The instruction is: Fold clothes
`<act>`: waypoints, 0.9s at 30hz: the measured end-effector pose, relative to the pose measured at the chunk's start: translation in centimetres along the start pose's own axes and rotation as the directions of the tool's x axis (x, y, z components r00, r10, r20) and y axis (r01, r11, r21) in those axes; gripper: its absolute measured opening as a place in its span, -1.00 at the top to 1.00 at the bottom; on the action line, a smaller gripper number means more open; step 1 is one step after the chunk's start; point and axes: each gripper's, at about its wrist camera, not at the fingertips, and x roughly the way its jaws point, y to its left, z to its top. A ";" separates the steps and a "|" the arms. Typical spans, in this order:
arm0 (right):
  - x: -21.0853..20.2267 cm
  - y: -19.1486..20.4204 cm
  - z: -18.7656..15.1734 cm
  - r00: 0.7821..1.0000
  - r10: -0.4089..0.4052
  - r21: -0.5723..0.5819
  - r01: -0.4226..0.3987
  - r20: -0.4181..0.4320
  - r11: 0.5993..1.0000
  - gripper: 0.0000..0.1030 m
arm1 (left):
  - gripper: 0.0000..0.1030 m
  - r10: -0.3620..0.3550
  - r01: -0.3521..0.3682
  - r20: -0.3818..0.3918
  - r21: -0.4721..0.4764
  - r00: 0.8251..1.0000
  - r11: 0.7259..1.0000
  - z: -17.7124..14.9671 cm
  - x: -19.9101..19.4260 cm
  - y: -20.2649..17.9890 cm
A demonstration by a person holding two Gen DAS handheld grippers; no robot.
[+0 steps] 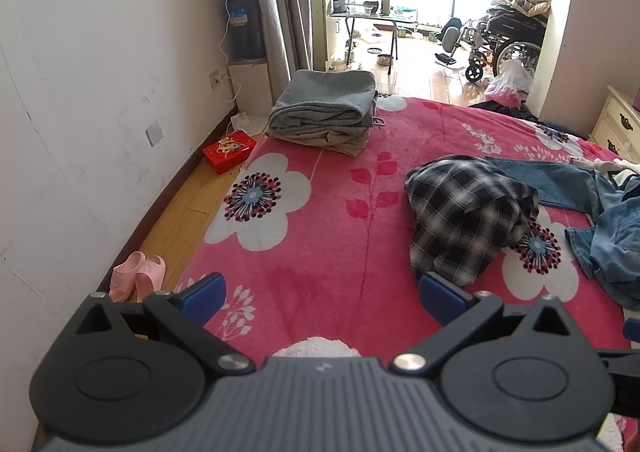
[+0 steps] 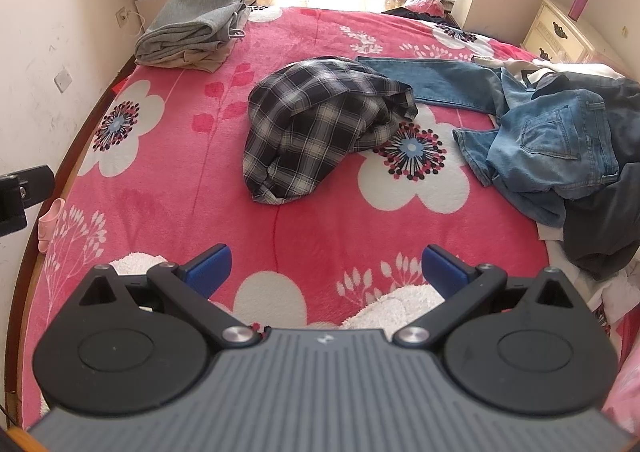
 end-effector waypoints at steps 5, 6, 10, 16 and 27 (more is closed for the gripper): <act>0.2 0.0 0.1 1.000 0.008 -0.009 -0.008 -0.004 1.000 -0.98 | -1.00 0.001 -0.001 -0.004 -0.002 1.000 1.000 0.0 0.2 0.0; 0.2 0.0 0.2 1.000 0.008 -0.010 -0.008 -0.005 1.000 -0.98 | -1.00 0.002 -0.002 -0.005 -0.002 1.000 1.000 0.1 0.2 0.0; 0.4 0.1 0.5 1.000 0.010 -0.010 -0.010 -0.006 1.000 -0.98 | -1.00 0.007 -0.007 -0.008 -0.001 1.000 1.000 0.3 0.5 -0.1; 1.2 0.0 1.2 1.000 0.014 -0.009 -0.014 -0.007 1.000 -0.98 | -1.00 -0.007 0.007 -0.007 0.005 1.000 1.000 1.0 1.5 -0.3; 6.2 -3.1 3.0 0.999 0.023 0.060 -0.024 0.022 0.998 -0.98 | -1.00 -0.073 0.074 -0.022 0.035 0.997 0.997 3.3 9.9 -2.4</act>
